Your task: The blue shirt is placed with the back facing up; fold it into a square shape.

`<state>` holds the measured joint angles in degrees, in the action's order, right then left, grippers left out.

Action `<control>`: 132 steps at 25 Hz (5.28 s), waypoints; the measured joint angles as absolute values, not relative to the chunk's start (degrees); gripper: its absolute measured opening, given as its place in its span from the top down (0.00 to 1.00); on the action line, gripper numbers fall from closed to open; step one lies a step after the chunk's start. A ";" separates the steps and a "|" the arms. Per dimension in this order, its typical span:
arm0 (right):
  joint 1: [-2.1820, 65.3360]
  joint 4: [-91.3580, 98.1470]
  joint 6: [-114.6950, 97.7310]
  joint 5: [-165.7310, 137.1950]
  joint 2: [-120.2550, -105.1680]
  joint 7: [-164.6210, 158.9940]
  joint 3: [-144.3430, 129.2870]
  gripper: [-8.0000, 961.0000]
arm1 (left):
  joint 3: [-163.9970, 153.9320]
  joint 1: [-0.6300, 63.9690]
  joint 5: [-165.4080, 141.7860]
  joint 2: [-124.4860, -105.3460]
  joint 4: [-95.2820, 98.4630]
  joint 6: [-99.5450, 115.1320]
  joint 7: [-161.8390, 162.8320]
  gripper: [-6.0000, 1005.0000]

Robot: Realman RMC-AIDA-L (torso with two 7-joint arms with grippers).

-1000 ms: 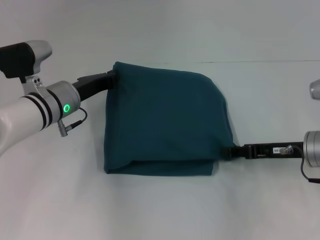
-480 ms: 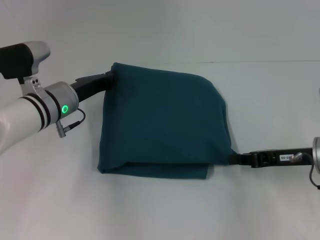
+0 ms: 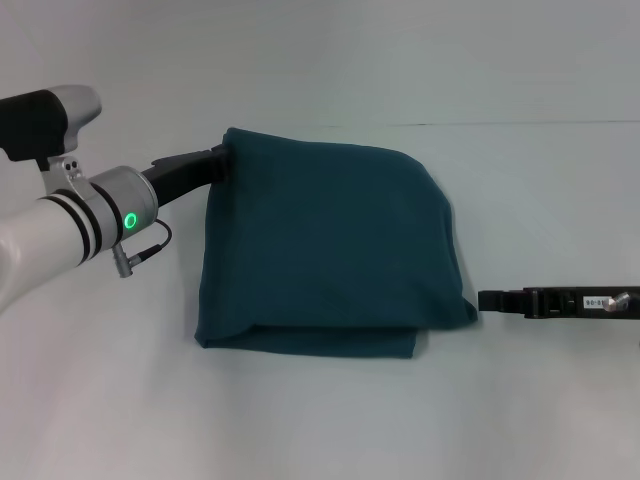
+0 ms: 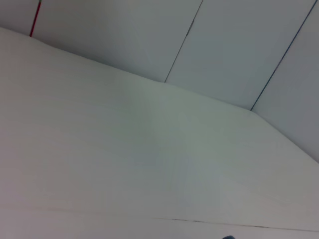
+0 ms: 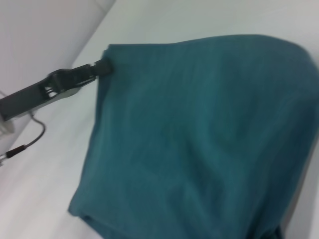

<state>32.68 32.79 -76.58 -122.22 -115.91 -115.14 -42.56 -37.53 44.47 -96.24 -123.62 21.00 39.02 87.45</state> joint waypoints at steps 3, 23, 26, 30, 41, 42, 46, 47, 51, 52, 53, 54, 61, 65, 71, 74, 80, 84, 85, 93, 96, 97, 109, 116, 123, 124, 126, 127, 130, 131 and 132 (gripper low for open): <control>33.04 32.55 -74.67 -122.39 -116.19 -115.08 -42.86 0.97 | -37.53 44.47 -96.24 -123.64 21.00 39.02 87.45 0.98; 34.90 31.02 -68.21 -122.70 -118.57 -115.23 -46.51 0.45 | -37.53 44.12 -95.96 -123.81 21.10 39.03 87.36 0.98; 35.16 30.87 -68.35 -122.70 -118.57 -115.17 -46.67 0.46 | -37.53 44.11 -95.96 -123.79 21.10 39.02 87.36 0.97; 35.21 30.81 -68.38 -122.70 -118.45 -115.46 -47.24 0.63 | -37.53 44.05 -95.96 -123.77 21.09 39.02 87.36 0.97; 34.72 30.97 -69.81 -122.20 -118.04 -115.11 -46.64 0.98 | -37.53 43.79 -95.96 -123.67 21.09 39.03 87.36 0.94; 34.69 31.00 -70.24 -122.19 -117.94 -115.10 -46.42 0.98 | -37.51 43.75 -95.93 -123.67 21.10 39.03 87.36 0.94; 34.51 31.74 -73.47 -122.17 -117.40 -114.97 -44.90 0.98 | -37.29 43.59 -95.84 -123.63 21.10 39.03 87.36 0.93; 34.43 32.06 -74.56 -122.17 -117.23 -114.97 -44.47 0.98 | -37.20 43.57 -95.81 -123.60 21.09 39.02 87.36 0.93; 34.10 33.59 -78.94 -122.16 -116.43 -115.05 -43.22 0.98 | -37.04 43.57 -95.74 -123.56 21.17 39.03 87.36 0.92; 34.05 33.81 -79.94 -122.16 -116.15 -115.21 -43.03 0.98 | -37.02 43.57 -95.73 -123.53 21.24 39.03 87.36 0.92; 34.03 33.95 -80.78 -122.16 -115.90 -115.37 -42.93 0.98 | -37.01 43.56 -95.73 -123.52 21.31 39.03 87.36 0.92; 34.01 34.06 -81.57 -122.16 -115.59 -115.56 -42.88 0.98 | -37.00 43.50 -95.72 -123.49 21.45 39.03 87.36 0.91; 34.01 33.65 -82.85 -122.61 -114.26 -117.39 -43.50 0.98 | -37.00 43.05 -95.71 -123.41 21.83 38.99 87.36 0.90; 33.88 33.42 -82.21 -123.01 -114.27 -117.43 -43.51 0.98 | -37.00 42.96 -95.72 -123.40 21.87 38.97 87.36 0.89; 33.90 33.15 -78.87 -126.13 -115.73 -117.46 -43.44 0.98 | -37.25 42.82 -95.87 -123.39 22.17 39.24 87.36 0.88; 33.71 33.47 -78.55 -125.84 -115.68 -117.46 -41.79 0.94 | -37.37 42.54 -96.06 -123.38 22.75 39.51 87.36 0.87; 33.87 35.80 -77.65 -122.95 -115.02 -117.10 -36.27 0.83 | -37.42 40.55 -96.09 -123.75 26.10 43.51 87.36 0.86; 36.12 36.14 -73.33 -122.76 -114.98 -118.05 -35.84 0.67 | -37.01 38.88 -95.82 -123.77 28.55 45.27 88.33 0.82; 36.93 35.83 -71.80 -122.76 -115.06 -118.48 -35.98 0.64 | -37.03 38.31 -95.80 -123.77 29.31 45.59 89.09 0.78; 42.83 30.75 -60.76 -123.09 -116.26 -119.94 -37.36 0.28 | -37.33 33.64 -96.24 -123.90 31.99 52.26 91.28 0.55; 44.72 28.70 -56.37 -123.28 -116.98 -120.73 -39.55 0.21 | -37.65 33.13 -97.09 -123.92 31.88 54.46 90.88 0.47; 45.16 28.13 -55.21 -123.28 -117.17 -120.90 -40.41 0.21 | -37.72 33.07 -97.69 -123.94 31.72 55.12 90.76 0.45; 47.86 23.48 -47.46 -123.31 -118.75 -123.11 -44.22 0.23 | -46.90 33.21 -99.20 -124.30 31.23 57.56 86.24 0.29; 48.14 22.46 -46.97 -123.06 -119.43 -123.22 -44.27 0.25 | -47.36 33.01 -99.43 -124.28 31.13 58.72 84.48 0.29; 48.84 20.80 -45.59 -122.87 -119.89 -122.94 -44.18 0.27 | -47.96 32.97 -103.28 -124.28 30.93 59.09 84.11 0.29; 49.04 20.49 -45.48 -122.76 -119.93 -122.88 -44.19 0.27 | -48.10 32.96 -103.48 -124.30 30.86 59.00 84.06 0.29; 49.46 19.93 -45.27 -122.41 -120.00 -122.76 -44.30 0.28 | -48.15 32.96 -103.63 -124.34 30.79 58.84 83.96 0.29; 49.64 19.73 -45.20 -122.29 -120.01 -122.72 -44.31 0.30 | -48.16 32.96 -103.69 -124.34 30.77 58.75 83.87 0.29; 50.14 19.25 -44.28 -122.19 -120.09 -122.69 -44.31 0.38 | -48.28 32.96 -103.79 -124.36 30.76 58.61 83.68 0.29; 50.24 19.14 -43.84 -122.17 -120.11 -122.68 -44.31 0.40 | -48.46 32.96 -103.82 -124.37 30.76 58.58 83.55 0.29; 50.33 19.13 -43.63 -122.14 -120.10 -122.68 -44.31 0.43 | -48.59 32.95 -103.83 -124.37 30.76 58.57 83.49 0.29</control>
<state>50.33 19.13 -43.63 -122.14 -120.10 -122.68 -44.31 -48.59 32.95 -103.83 -124.37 30.76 58.57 83.49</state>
